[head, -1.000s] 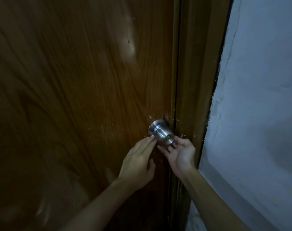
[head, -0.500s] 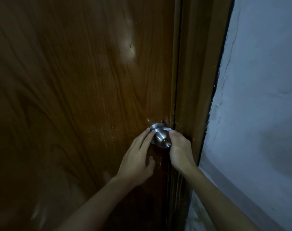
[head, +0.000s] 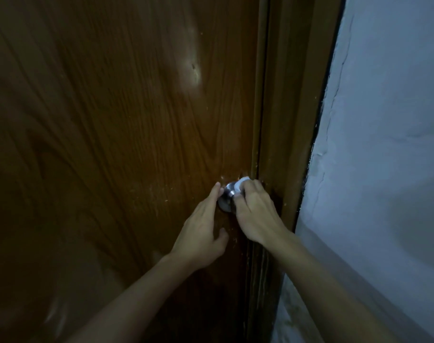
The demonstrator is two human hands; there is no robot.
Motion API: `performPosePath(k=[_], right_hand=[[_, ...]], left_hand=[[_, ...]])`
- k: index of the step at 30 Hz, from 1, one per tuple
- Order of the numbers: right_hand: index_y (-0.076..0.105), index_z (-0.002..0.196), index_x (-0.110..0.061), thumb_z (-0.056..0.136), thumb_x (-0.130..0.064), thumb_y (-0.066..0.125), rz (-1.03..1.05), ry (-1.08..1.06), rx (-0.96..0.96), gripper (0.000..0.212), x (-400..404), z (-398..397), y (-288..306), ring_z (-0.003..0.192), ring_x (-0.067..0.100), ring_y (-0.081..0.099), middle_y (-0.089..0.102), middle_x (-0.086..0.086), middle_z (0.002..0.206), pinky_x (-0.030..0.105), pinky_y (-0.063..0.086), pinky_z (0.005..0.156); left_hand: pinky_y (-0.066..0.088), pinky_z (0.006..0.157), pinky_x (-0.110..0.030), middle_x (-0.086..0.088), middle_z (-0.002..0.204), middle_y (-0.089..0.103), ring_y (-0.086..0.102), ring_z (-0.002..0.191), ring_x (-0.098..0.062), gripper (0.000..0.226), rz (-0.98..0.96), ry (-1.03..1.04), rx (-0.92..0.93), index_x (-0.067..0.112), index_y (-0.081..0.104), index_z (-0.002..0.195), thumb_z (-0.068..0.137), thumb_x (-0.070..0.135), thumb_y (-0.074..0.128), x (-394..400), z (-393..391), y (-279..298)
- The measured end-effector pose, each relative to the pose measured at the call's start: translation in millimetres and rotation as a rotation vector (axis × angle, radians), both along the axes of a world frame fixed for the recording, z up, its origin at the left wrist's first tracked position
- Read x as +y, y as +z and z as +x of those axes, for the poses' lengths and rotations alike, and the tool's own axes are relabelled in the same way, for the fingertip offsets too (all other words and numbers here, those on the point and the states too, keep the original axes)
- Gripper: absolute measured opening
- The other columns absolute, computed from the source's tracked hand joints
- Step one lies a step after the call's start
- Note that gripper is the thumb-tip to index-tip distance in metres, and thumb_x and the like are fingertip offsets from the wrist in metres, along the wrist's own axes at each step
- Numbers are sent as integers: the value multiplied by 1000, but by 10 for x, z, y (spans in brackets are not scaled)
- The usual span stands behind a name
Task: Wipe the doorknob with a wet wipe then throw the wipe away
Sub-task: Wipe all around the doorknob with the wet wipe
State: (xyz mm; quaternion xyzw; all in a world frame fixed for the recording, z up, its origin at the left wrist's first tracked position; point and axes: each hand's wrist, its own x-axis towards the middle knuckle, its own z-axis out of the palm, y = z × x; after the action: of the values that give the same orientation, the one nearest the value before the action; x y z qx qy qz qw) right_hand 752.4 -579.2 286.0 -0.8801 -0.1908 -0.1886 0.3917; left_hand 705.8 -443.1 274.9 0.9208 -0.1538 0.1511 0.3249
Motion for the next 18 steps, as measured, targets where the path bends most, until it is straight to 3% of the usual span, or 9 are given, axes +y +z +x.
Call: performPosePath(k=[3, 7, 12, 18], right_hand=[[51, 104, -11, 92, -24, 41, -156, -1, -123, 20, -4, 20, 14, 103, 20, 48, 52, 8, 111, 24, 36, 76], [53, 105, -11, 82, -33, 59, -196, -79, -143, 33, 53, 66, 26, 101, 19, 47, 55, 6, 108, 24, 37, 73], [58, 102, -9, 83, -24, 58, -219, -174, -242, 24, 159, 77, 93, 102, 24, 52, 60, 9, 107, 33, 45, 79], [66, 89, -8, 78, -8, 60, -482, -37, -409, 12, 245, 18, 54, 98, 30, 60, 69, 11, 96, 48, 44, 89]], left_hand=[[25, 115, -32, 13, 151, 23, 20, 137, -2, 93, -30, 8, 32, 30, -6, 143, 80, 13, 60, 22, 6, 26], [32, 112, -36, 13, 150, 27, 25, 137, -4, 94, -53, -7, 44, 29, -6, 144, 79, 10, 60, 47, 8, 44], [30, 103, -20, 5, 143, 38, 33, 128, -1, 85, -69, 108, -105, 24, 8, 144, 80, 11, 61, 19, -20, 27], [35, 101, -24, 1, 139, 41, 36, 127, -6, 79, -99, 172, -184, 20, 18, 142, 78, 8, 64, 57, -110, 18]])
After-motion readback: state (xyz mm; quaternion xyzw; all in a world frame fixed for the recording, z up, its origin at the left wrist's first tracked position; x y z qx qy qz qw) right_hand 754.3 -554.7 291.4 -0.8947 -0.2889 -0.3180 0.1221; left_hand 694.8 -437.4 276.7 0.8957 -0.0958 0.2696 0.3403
